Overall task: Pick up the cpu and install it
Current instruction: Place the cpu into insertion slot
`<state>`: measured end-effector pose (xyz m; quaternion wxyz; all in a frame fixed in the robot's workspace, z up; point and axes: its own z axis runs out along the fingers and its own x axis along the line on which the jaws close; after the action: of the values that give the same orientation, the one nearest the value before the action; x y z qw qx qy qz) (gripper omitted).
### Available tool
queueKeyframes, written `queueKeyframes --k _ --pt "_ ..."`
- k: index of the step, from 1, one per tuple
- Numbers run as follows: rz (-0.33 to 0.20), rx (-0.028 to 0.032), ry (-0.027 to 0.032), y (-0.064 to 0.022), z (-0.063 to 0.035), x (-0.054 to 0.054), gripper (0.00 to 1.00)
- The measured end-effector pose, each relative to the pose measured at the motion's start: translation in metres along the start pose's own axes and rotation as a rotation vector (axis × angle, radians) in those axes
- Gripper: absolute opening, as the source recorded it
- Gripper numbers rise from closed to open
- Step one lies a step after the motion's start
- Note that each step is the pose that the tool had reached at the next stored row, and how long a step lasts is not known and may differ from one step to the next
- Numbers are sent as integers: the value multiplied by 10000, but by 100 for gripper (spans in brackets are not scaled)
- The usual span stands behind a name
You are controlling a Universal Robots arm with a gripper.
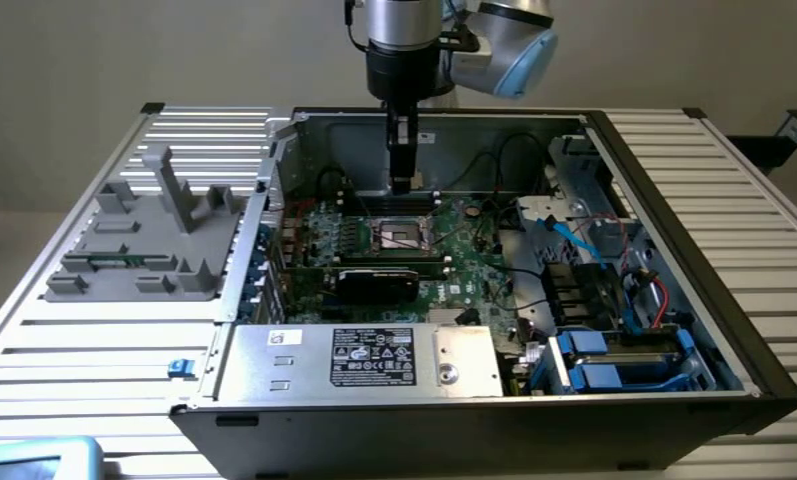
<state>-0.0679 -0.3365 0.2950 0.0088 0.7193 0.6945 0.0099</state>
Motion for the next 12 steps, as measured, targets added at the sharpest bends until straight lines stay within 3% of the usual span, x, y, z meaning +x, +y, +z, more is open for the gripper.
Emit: queueKeyframes --k 12 --pt "1 3 39 -3 218 -53 55"
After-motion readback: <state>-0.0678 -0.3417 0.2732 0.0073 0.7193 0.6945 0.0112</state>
